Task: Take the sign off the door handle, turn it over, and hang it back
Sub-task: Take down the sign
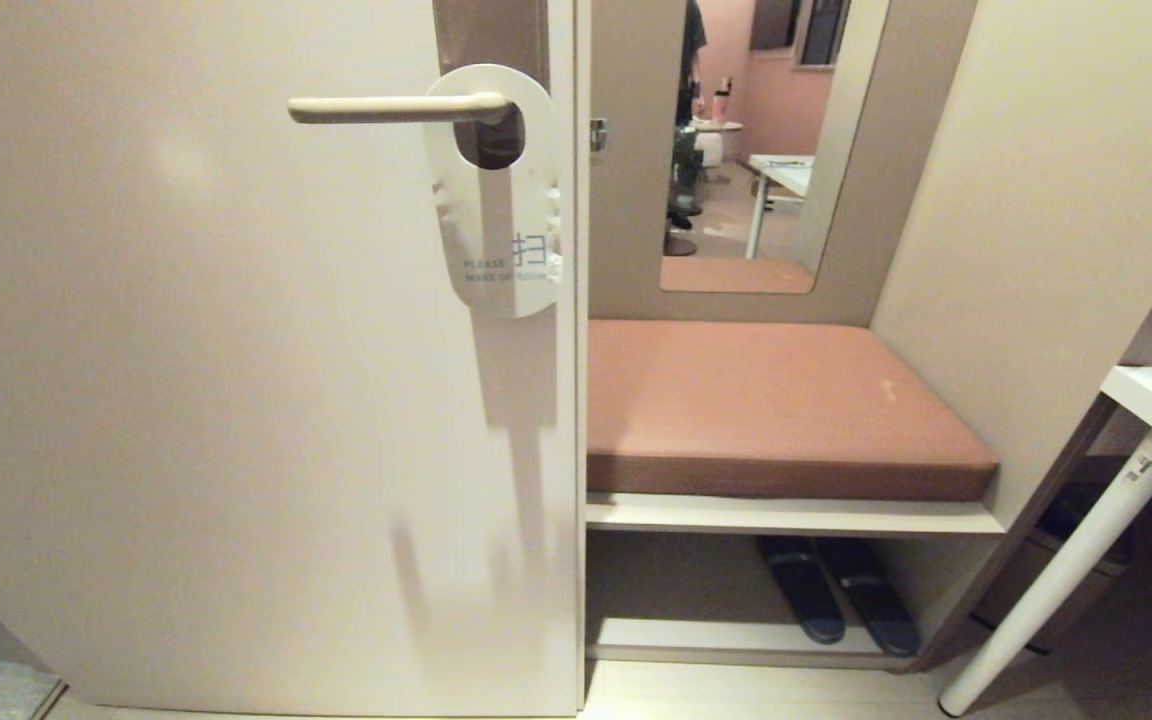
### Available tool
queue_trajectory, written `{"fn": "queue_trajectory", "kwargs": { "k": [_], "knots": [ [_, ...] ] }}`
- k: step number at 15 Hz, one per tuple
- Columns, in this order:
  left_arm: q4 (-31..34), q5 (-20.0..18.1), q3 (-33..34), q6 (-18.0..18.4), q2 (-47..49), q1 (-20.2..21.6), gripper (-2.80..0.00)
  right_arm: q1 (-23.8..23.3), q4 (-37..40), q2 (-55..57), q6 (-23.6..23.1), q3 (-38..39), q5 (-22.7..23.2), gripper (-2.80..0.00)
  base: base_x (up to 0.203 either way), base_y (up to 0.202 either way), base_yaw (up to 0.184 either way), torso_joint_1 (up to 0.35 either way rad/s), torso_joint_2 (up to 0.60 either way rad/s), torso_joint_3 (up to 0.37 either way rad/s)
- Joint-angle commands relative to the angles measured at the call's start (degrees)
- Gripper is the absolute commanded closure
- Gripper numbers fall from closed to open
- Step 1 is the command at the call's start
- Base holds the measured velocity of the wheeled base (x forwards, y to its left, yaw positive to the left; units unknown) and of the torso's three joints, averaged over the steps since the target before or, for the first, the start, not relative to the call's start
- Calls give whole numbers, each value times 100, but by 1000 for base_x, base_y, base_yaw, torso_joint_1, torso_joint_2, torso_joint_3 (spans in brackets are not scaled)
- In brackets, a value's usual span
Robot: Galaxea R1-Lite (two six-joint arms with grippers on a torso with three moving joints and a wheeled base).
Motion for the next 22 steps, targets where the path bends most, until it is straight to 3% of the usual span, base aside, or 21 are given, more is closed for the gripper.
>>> {"fn": "queue_trajectory", "kwargs": {
  "k": [1, 9, 22],
  "knots": [
    [-11, 2, -1, -16, 0, 9, 0, 5, 2, 5, -2, 1, 5, 0, 0, 203, -1, 2, -2, 2],
    [-2, 2, -1, -33, 0, 9, 0, 5, 2, 5, -2, 3, 5, 0, 0, 167, 0, 3, 3, 3],
    [-2, 2, -1, -33, 0, 9, 0, 5, 14, 5, -160, -23, 49, 0, 0, 0, 0, 0, 0, 0]
  ]
}}
